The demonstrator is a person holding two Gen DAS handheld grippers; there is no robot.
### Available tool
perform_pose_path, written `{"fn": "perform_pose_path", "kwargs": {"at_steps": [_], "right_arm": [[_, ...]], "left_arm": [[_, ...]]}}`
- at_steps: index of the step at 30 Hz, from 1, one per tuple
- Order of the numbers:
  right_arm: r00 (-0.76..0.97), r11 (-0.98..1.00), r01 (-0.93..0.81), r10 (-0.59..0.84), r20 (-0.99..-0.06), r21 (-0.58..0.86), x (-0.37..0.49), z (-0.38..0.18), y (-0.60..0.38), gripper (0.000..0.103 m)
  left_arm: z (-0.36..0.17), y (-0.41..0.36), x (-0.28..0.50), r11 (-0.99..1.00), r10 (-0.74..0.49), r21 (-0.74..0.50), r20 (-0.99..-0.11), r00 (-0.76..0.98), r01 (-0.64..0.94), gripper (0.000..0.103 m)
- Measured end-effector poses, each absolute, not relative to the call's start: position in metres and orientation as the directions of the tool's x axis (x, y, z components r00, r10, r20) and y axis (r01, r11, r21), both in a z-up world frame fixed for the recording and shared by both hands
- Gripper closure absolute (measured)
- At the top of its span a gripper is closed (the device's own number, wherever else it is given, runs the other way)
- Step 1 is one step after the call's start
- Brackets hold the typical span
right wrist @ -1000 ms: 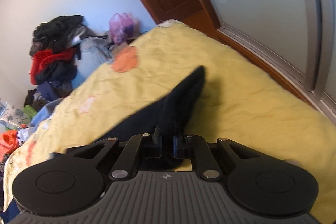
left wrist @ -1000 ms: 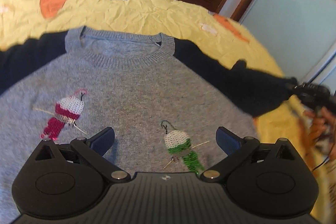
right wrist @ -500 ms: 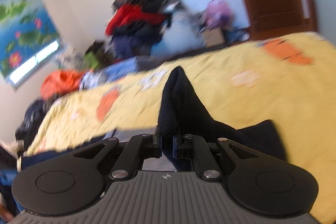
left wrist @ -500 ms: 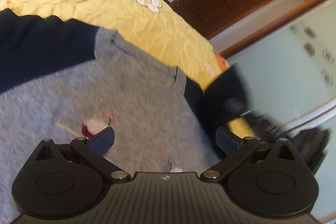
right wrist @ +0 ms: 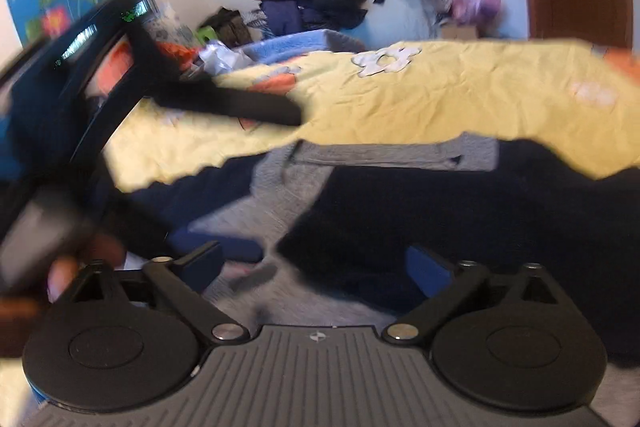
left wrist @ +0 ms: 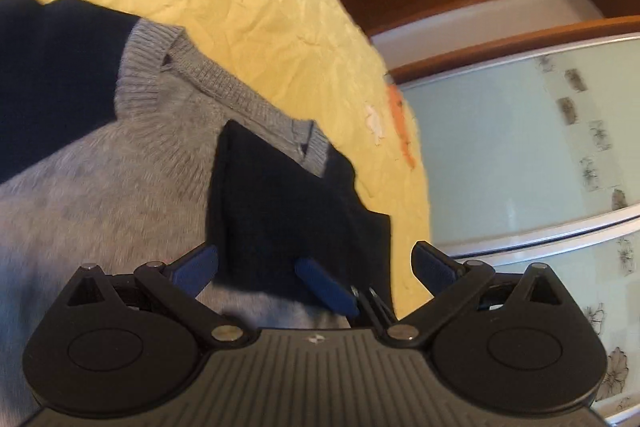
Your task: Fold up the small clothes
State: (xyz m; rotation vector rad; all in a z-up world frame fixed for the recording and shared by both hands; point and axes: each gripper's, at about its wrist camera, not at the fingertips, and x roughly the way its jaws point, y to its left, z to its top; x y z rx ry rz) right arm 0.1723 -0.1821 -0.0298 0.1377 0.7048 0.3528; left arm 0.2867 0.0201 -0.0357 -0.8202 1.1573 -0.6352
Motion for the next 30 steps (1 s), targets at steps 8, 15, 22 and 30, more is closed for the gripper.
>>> {"fn": "perform_pose_path", "kwargs": {"at_steps": [8,15,22,30], "right_arm": [[0.761,0.952,-0.296,0.186,-0.622,-0.077,0.163,-0.043,-0.152,0.046],[0.782,0.941,-0.291,0.13,-0.609,-0.174,0.163,-0.039,-0.138,0.082],[0.792,0.955,-0.244,0.096,-0.603,-0.169,0.156,-0.038,-0.135,0.089],[0.82,0.963,-0.249,0.153,-0.552,-0.103,0.132,-0.016,-0.142,0.001]], "left_arm": [[-0.05,0.012,0.344,0.519,-0.842,-0.855,-0.514,0.162,-0.016,0.0],[-0.066,0.009,0.382,0.52,-0.842,-0.848,-0.529,0.11,-0.101,0.0],[-0.077,0.002,0.386,0.444,-0.879,-0.884,-0.461,0.12,-0.144,0.024],[-0.088,-0.009,0.377,0.568,-0.817,-0.82,-0.572,0.074,-0.065,0.098]]}}
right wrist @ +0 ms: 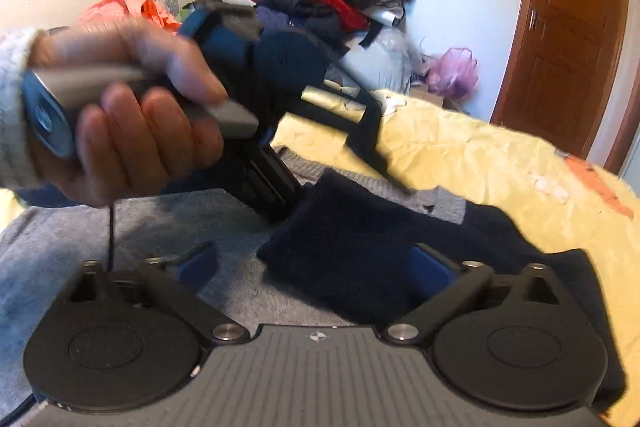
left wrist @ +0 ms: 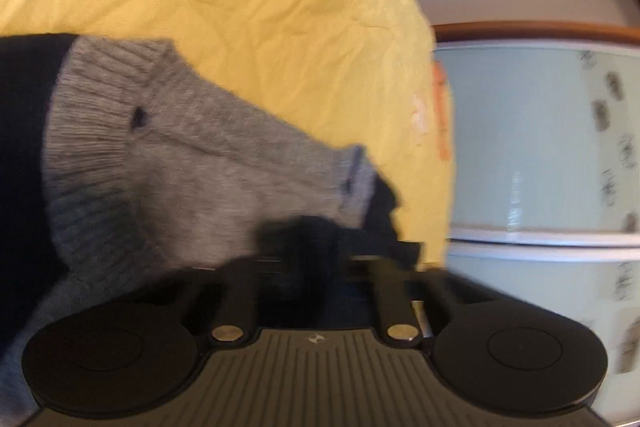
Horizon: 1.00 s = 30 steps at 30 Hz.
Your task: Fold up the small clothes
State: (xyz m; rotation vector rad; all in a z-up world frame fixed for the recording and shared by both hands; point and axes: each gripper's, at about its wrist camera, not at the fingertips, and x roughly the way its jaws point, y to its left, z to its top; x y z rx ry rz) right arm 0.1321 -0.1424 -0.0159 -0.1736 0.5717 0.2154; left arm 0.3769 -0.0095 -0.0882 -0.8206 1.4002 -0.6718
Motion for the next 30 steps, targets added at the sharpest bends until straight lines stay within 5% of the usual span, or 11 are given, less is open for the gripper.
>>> {"fn": "perform_pose_path", "kwargs": {"at_steps": [7,8,10,12,14,18,21,23,24,27,30], "right_arm": [[0.829,0.949,-0.303,0.219,-0.514,-0.085,0.125,-0.006,-0.155,0.009],[0.807,0.951,-0.305,0.226,-0.545,-0.058,0.133,-0.005,-0.153,0.02],[0.771,0.96,-0.273,0.176,-0.612,-0.068,0.152,-0.008,-0.142,0.081],[0.784,0.959,-0.236,0.094,-0.614,-0.155,0.155,-0.015,-0.126,0.09],[0.779,0.966,-0.207,0.067,-0.623,-0.156,0.161,-0.022,-0.123,0.09],[0.809,0.975,-0.185,0.079,-0.583,-0.124,0.156,-0.018,-0.124,0.054],[0.837,0.968,-0.24,0.167,-0.521,-0.076,0.144,-0.011,-0.127,0.008],[0.836,0.957,-0.255,0.147,-0.529,-0.136,0.145,-0.017,-0.117,0.004],[0.822,0.948,-0.269,0.134,-0.553,-0.17,0.15,-0.021,-0.111,0.011],[0.796,0.95,-0.223,0.047,-0.604,-0.22,0.166,-0.035,-0.106,0.069],[0.791,0.977,-0.154,0.032,-0.611,-0.149,0.173,-0.034,-0.117,0.089]], "left_arm": [[-0.078,-0.01,0.362,0.614,-0.784,-0.787,-0.601,0.152,0.056,0.098],[-0.076,-0.01,0.362,0.619,-0.781,-0.783,-0.606,0.154,0.059,0.098],[-0.075,-0.009,0.365,0.624,-0.778,-0.779,-0.612,0.141,0.059,0.098],[-0.07,-0.012,0.366,0.634,-0.771,-0.77,-0.623,0.131,0.072,0.099],[-0.066,-0.012,0.366,0.639,-0.768,-0.764,-0.627,0.128,0.09,0.099],[-0.069,-0.007,0.366,0.626,-0.778,-0.775,-0.615,0.127,0.085,0.099],[-0.068,-0.003,0.366,0.605,-0.795,-0.791,-0.594,0.126,0.092,0.099],[-0.064,-0.003,0.365,0.6,-0.799,-0.794,-0.588,0.127,0.101,0.099],[-0.062,-0.003,0.364,0.596,-0.802,-0.797,-0.584,0.125,0.103,0.099],[-0.057,-0.004,0.364,0.586,-0.809,-0.803,-0.574,0.123,0.108,0.099],[-0.062,-0.004,0.365,0.599,-0.8,-0.794,-0.588,0.122,0.103,0.099]]}}
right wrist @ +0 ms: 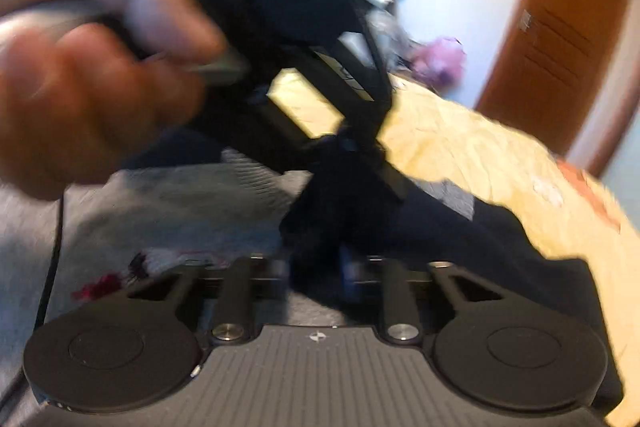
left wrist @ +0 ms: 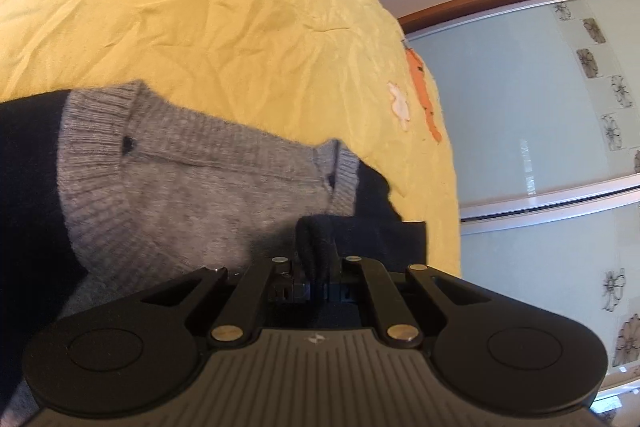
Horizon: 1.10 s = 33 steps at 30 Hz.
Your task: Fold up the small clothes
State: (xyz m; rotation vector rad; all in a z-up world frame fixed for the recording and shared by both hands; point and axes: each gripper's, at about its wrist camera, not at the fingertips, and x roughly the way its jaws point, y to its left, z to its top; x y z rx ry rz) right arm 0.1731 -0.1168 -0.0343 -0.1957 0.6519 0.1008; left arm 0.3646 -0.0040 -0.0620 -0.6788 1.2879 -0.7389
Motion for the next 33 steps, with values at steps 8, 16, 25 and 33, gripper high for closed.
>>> {"fn": "perform_pose_path", "kwargs": {"at_steps": [8,16,25,33], "right_arm": [[0.82,0.983,-0.157,0.078,-0.568,-0.092,0.158,-0.014,-0.105,0.091],[0.788,0.982,-0.17,0.089,-0.609,-0.077,0.176,-0.013,-0.072,0.091],[0.752,0.95,-0.31,0.217,-0.623,-0.044,0.157,-0.01,-0.086,0.028],[0.798,0.998,-0.064,0.036,-0.601,-0.025,0.164,-0.009,-0.223,0.045]], "left_arm": [[-0.042,0.024,0.356,0.611,-0.79,-0.781,-0.589,0.173,0.132,0.099],[-0.035,0.064,0.349,0.678,-0.733,-0.721,-0.65,0.201,0.145,0.098],[-0.044,0.105,0.332,0.737,-0.663,-0.67,-0.694,0.28,0.087,0.094],[-0.001,0.082,0.291,0.611,-0.778,-0.772,-0.546,0.312,0.174,0.085]]}}
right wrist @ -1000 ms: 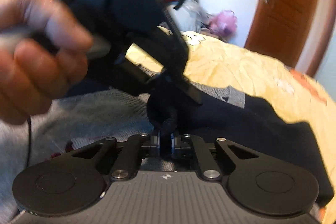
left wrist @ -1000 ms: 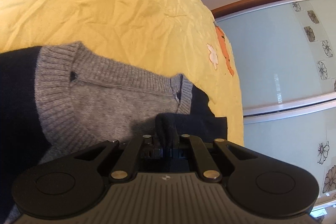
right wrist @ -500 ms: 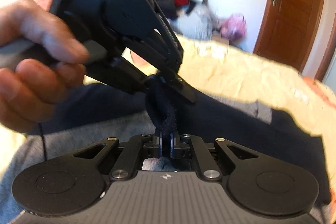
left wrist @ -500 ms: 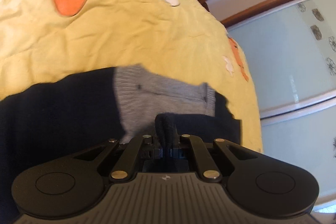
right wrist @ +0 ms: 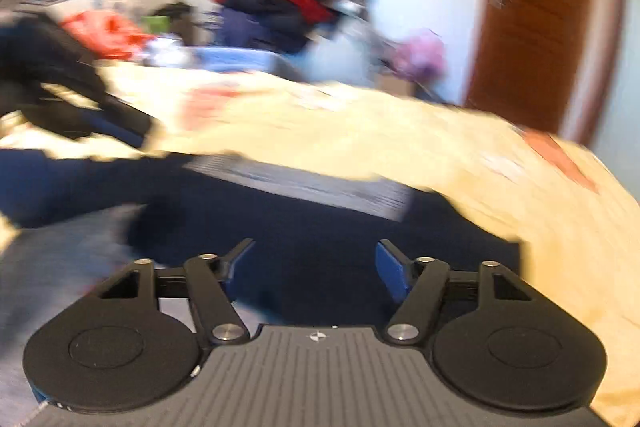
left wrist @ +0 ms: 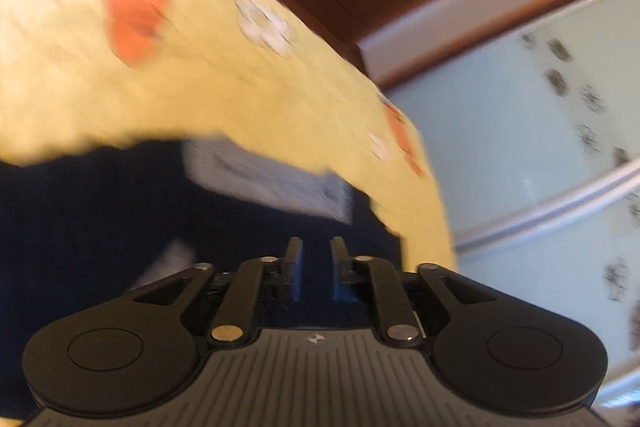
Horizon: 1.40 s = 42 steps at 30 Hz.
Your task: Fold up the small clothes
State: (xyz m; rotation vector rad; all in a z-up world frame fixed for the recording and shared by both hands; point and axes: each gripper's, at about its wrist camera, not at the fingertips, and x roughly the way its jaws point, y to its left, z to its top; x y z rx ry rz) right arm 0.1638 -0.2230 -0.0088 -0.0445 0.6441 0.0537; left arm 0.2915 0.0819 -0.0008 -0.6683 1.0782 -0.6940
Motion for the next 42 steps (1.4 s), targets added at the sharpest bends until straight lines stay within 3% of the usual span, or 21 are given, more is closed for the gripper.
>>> {"fn": "perform_pose_path", "kwargs": {"at_steps": [3,4,6,8,9,10,11,12,13,16,18,22,25,29,35,38,39,40,41,42], "right_arm": [[0.744,1.0,0.007,-0.011,-0.668,-0.009,0.18,-0.029,-0.253,0.049],[0.739,1.0,0.007,-0.017,-0.674,-0.018,0.182,-0.035,-0.256,0.048],[0.752,0.998,-0.009,-0.039,-0.658,-0.069,0.176,-0.037,-0.251,0.043],[0.747,0.997,0.003,-0.055,-0.662,-0.08,0.175,-0.034,-0.247,0.038],[0.75,0.998,-0.007,-0.04,-0.66,-0.068,0.176,-0.031,-0.245,0.038],[0.759,0.998,-0.023,-0.021,-0.65,-0.059,0.174,-0.028,-0.242,0.037],[0.768,0.997,-0.04,-0.009,-0.64,-0.061,0.166,-0.027,-0.234,0.036],[0.776,0.997,-0.053,0.001,-0.631,-0.063,0.162,-0.026,-0.226,0.031],[0.781,0.996,-0.069,0.019,-0.624,-0.055,0.162,-0.024,-0.216,0.026],[0.787,0.992,-0.125,0.098,-0.609,-0.001,0.156,-0.016,-0.191,0.025],[0.783,0.984,-0.177,0.157,-0.602,0.026,0.148,-0.011,-0.17,0.025],[0.776,0.952,-0.305,0.257,-0.577,0.014,0.132,0.002,-0.115,0.023],[0.776,0.929,-0.369,0.299,-0.556,-0.015,0.123,0.008,-0.078,0.014],[0.753,0.911,-0.413,0.329,-0.57,-0.02,0.12,0.012,-0.04,0.013],[0.732,0.897,-0.441,0.355,-0.582,-0.008,0.118,0.009,-0.016,0.013],[0.734,0.897,-0.442,0.348,-0.583,-0.021,0.114,0.01,-0.013,0.013],[0.735,0.898,-0.44,0.348,-0.582,-0.019,0.112,0.01,-0.013,0.013],[0.735,0.899,-0.439,0.352,-0.579,-0.011,0.113,0.009,-0.015,0.013],[0.735,0.9,-0.437,0.355,-0.578,-0.003,0.112,0.01,-0.016,0.013],[0.733,0.902,-0.433,0.354,-0.58,0.003,0.112,0.01,-0.018,0.013]], "left_arm": [[-0.045,0.055,0.295,0.637,-0.759,-0.764,-0.6,0.253,0.102,0.085],[-0.061,0.055,0.296,0.667,-0.731,-0.741,-0.633,0.257,0.071,0.093],[-0.077,0.071,0.294,0.586,-0.778,-0.811,-0.557,0.292,0.014,0.093],[-0.074,0.089,0.285,0.556,-0.786,-0.831,-0.534,0.312,-0.022,0.086],[-0.068,0.098,0.278,0.558,-0.783,-0.83,-0.528,0.33,-0.004,0.064],[-0.06,0.111,0.268,0.552,-0.779,-0.834,-0.511,0.363,0.012,0.027],[-0.052,0.126,0.255,0.535,-0.776,-0.845,-0.481,0.409,0.021,0.008],[-0.044,0.145,0.24,0.51,-0.768,-0.86,-0.443,0.462,0.023,0.0],[-0.039,0.166,0.227,0.484,-0.759,-0.875,-0.406,0.509,0.024,0.0],[-0.034,0.246,0.186,0.419,-0.695,-0.907,-0.347,0.63,-0.037,0.0],[-0.035,0.308,0.152,0.39,-0.584,-0.918,-0.309,0.751,-0.075,0.0],[-0.053,0.423,0.096,0.306,-0.317,-0.922,-0.335,0.888,-0.238,0.0],[-0.07,0.477,0.07,0.202,-0.19,-0.938,-0.319,0.928,-0.281,0.0],[-0.086,0.506,0.076,0.12,-0.177,-0.962,-0.265,0.948,-0.246,0.0],[-0.076,0.503,0.121,0.26,-0.226,-0.917,-0.364,0.904,-0.304,0.0],[-0.072,0.502,0.133,0.315,-0.221,-0.872,-0.45,0.865,-0.373,0.005],[-0.071,0.502,0.138,0.34,-0.222,-0.85,-0.487,0.844,-0.401,0.031],[-0.072,0.501,0.143,0.364,-0.234,-0.823,-0.533,0.813,-0.436,0.08],[-0.077,0.502,0.141,0.373,-0.237,-0.792,-0.586,0.775,-0.484,0.098],[-0.081,0.501,0.141,0.374,-0.233,-0.774,-0.611,0.756,-0.51,0.099]]}}
